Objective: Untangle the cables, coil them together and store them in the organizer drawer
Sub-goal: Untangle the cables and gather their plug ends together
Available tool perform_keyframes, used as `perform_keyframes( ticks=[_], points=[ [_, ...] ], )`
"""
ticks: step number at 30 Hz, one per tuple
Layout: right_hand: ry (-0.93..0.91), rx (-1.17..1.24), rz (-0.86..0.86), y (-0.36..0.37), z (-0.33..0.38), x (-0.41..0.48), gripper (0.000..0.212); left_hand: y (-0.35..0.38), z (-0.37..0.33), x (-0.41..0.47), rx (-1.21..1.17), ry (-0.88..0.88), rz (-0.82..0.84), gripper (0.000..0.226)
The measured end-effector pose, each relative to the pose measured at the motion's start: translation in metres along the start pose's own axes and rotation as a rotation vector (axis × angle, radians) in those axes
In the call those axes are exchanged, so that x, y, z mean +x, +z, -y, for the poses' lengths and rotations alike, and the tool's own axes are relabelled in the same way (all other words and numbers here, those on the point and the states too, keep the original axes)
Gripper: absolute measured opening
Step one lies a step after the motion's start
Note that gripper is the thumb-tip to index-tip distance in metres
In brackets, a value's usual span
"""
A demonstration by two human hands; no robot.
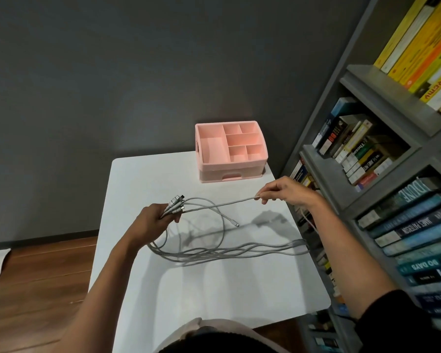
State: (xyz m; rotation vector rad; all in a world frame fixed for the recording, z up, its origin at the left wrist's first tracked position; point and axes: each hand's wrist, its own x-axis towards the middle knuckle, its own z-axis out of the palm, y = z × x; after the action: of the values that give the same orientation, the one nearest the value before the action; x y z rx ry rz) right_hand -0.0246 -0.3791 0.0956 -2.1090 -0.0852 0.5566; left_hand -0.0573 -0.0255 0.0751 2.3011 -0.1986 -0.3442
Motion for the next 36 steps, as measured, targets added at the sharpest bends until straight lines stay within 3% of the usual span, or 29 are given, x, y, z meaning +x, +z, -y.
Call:
perform_keyframes(
  ticks=[3, 7, 14, 21, 31, 36],
  points=[
    [0.034, 0.004, -0.012, -0.004, -0.010, -0.002, 0.014, -0.006, 0.008, -0.002, -0.017, -0.035, -0.040, 0.045],
    [0.091, 0.008, -0.051, -0.007, -0.027, -0.005, 0.013, -0.010, 0.020, -0.006, -0.001, -0.069, -0.106, 0.026],
    [0.123, -0.010, -0.168, -0.008, -0.046, -0.010, 0.012, -0.005, 0.039, -0.012, -0.023, -0.123, -0.133, 0.027],
    [0.063, -0.022, -0.154, -0.006, -0.039, -0.008, 0.008, 0.016, 0.052, -0.003, 0.050, -0.220, 0.022, 0.021],
    [-0.117, 0.057, -0.025, 0.027, 0.018, 0.009, 0.012, 0.047, -0.019, 0.016, -0.018, 0.152, 0.149, 0.025],
    [-0.102, -0.024, 0.066, 0.023, 0.005, 0.001, 0.015, 0.024, -0.021, 0.011, -0.023, 0.180, -0.030, 0.017]
  ],
)
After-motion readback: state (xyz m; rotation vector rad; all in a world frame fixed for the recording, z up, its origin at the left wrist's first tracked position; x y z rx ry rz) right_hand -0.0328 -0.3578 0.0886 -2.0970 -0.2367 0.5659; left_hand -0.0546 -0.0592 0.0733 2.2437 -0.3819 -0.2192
